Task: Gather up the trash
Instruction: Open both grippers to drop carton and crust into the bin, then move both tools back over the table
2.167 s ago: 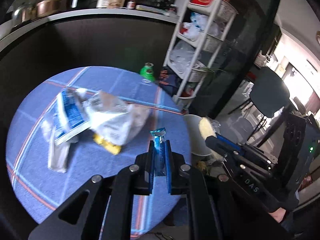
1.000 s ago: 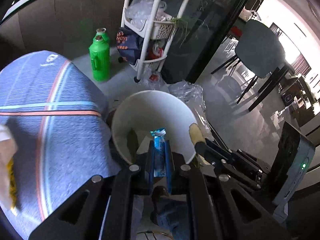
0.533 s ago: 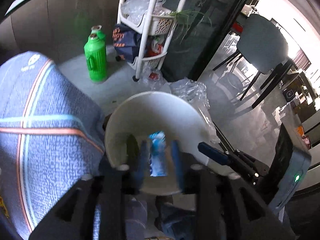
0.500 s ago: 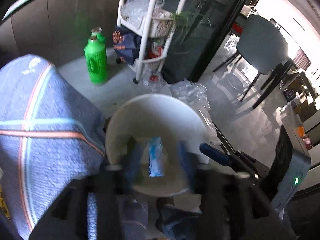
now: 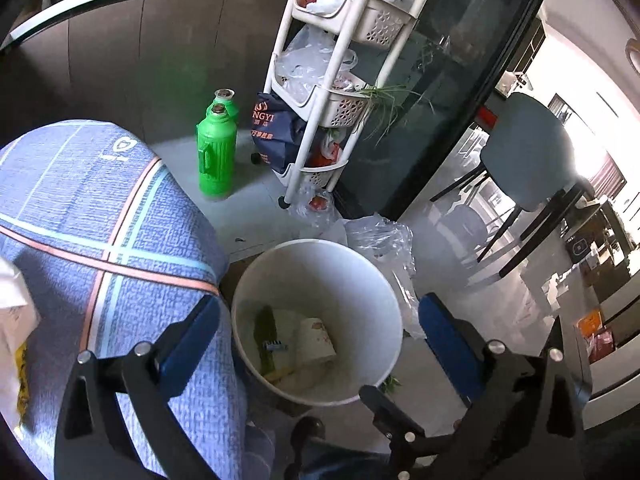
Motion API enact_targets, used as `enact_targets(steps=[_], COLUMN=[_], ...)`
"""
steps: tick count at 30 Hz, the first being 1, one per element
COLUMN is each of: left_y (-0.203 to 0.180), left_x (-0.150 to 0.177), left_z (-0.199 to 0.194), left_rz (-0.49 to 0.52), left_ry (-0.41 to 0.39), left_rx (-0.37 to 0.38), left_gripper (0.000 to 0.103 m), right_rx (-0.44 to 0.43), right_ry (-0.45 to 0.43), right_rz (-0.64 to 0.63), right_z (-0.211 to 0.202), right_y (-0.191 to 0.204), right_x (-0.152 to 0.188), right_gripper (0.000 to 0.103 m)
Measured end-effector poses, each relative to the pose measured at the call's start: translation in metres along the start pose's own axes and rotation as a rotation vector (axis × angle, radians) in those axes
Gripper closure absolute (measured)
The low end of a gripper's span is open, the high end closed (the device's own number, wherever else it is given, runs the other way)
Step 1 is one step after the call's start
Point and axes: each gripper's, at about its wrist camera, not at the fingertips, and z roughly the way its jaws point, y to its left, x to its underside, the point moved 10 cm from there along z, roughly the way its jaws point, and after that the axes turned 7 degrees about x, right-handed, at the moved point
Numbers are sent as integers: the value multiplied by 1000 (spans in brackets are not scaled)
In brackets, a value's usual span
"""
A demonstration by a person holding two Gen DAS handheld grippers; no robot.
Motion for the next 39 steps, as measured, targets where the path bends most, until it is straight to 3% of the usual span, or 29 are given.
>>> enact_targets(steps=[6, 15, 20, 28, 32, 39], left_y=[-8, 7, 48, 129, 173, 217], left_x=[1, 18, 46, 97, 112, 115], left_z=[-42, -143, -207, -274, -302, -320], left_rz=[21, -25, -93, -176, -248, -280], left_ry=[-41, -136, -198, -209, -232, -253], left_rx=[1, -32, -123, -283, -312, -316], left_gripper=[4, 4, 4, 4, 4, 4], right_rx=[-12, -56, -96, -161, -203, -221], right_ry=[-28, -55, -70, -78, -44, -14], right_rz=[-10, -74, -124, -227, -247, -357], right_z=[-29, -74, -96, -126, -124, -103], right_y=[17, 69, 104, 166, 197, 255], right_x=[-11, -12, -14, -14, -14, -20], right_gripper=[9, 9, 9, 9, 9, 9])
